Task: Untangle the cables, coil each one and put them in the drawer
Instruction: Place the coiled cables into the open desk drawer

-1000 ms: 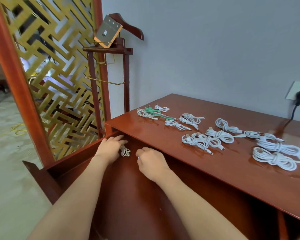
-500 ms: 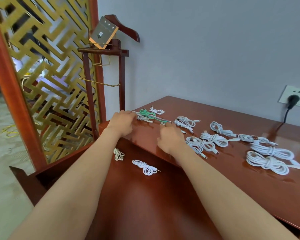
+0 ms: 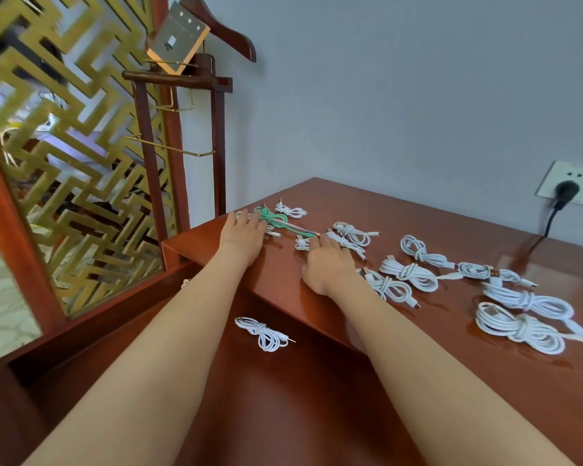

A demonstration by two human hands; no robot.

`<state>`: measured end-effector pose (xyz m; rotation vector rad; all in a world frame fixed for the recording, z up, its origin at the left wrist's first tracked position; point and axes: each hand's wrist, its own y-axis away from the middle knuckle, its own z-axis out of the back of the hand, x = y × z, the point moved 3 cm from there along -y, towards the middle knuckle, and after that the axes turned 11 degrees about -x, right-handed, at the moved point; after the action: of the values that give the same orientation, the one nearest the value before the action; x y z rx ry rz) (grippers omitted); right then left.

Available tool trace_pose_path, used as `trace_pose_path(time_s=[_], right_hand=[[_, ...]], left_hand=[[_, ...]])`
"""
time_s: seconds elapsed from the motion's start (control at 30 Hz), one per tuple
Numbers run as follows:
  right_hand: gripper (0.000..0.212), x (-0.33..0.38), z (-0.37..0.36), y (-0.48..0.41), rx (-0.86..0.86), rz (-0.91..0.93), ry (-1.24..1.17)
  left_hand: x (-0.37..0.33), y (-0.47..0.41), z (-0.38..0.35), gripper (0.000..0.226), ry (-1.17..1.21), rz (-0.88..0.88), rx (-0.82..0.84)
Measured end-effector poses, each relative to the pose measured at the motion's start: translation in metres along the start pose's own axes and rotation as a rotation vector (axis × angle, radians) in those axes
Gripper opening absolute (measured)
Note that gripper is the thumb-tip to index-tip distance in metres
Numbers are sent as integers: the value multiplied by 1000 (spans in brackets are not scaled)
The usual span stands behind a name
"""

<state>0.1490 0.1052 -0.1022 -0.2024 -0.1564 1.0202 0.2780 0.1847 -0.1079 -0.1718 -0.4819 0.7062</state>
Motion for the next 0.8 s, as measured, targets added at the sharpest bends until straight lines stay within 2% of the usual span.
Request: trace_pose_path(time_s=[0.1, 0.33, 0.47, 0.53, 0.6, 0.7, 0.8], right_hand=[[58, -1, -3, -3, 38, -42, -31], [33, 10, 3, -3, -57, -1, 14], [19, 18, 10, 1, -125, 46, 37], [20, 25, 14, 6, -177, 62, -2], [25, 34, 17, 13, -226, 80, -62], [25, 54, 17, 30, -268, 163, -160], [24, 76, 10, 46, -262, 238, -267]], left_hand=[[-1, -6, -1, 46, -48, 13, 11], [4, -5, 10, 41, 15, -55, -45], [19, 8, 13, 43, 342, -2, -59], [26, 19, 9, 47, 481, 48, -75], [34, 34, -4, 55, 566, 104, -149], [42, 57, -23, 47, 663, 157, -382], [47, 73, -23, 37, 686, 73, -500]])
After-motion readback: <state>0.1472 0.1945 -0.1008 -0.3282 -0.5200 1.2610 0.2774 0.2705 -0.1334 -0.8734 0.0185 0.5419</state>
